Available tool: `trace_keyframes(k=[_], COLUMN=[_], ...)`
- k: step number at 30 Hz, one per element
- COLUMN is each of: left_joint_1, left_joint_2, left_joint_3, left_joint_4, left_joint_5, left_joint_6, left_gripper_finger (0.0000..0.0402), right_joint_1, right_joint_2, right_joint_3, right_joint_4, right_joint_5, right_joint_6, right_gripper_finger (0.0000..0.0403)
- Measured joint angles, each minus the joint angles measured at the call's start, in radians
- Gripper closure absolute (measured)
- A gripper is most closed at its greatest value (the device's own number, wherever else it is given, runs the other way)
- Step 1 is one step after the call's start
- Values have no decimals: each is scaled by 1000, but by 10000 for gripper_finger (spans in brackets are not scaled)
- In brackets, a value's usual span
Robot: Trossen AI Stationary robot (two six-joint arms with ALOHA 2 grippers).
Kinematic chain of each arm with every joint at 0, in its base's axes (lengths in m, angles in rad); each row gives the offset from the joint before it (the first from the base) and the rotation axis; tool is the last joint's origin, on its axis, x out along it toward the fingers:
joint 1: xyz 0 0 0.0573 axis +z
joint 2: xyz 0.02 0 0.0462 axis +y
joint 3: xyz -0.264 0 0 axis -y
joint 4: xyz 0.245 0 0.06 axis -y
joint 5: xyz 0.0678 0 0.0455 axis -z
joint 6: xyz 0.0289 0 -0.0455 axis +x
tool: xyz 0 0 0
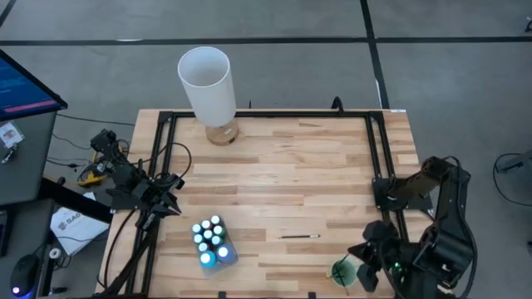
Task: Pick & Place Paint Supplies
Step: Put the gold paint brush into the green cup
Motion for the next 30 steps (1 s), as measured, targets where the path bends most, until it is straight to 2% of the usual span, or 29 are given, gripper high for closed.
trace_keyframes(k=[4, 8, 14, 25, 30], left_joint_1=[0, 0, 0, 0, 0], left_joint_2=[0, 0, 0, 0, 0], left_joint_3=[0, 0, 0, 0, 0], left_joint_4=[0, 0, 0, 0, 0], left_joint_5=[0, 0, 0, 0, 0], left_joint_6=[0, 0, 0, 0, 0], left_gripper_finger=[394, 394, 394, 394, 394], right_joint_1=[34, 49, 81, 67, 47], right_joint_2=[-72, -86, -86, -85, -85], right_joint_3=[-180, -273, -307, -409, -409], right_joint_4=[-5, -3, 16, 119, 126], right_joint_5=[-39, -79, -79, -83, -119], right_joint_6=[170, 262, 338, 337, 331], right_gripper_finger=[403, 403, 403, 402, 376])
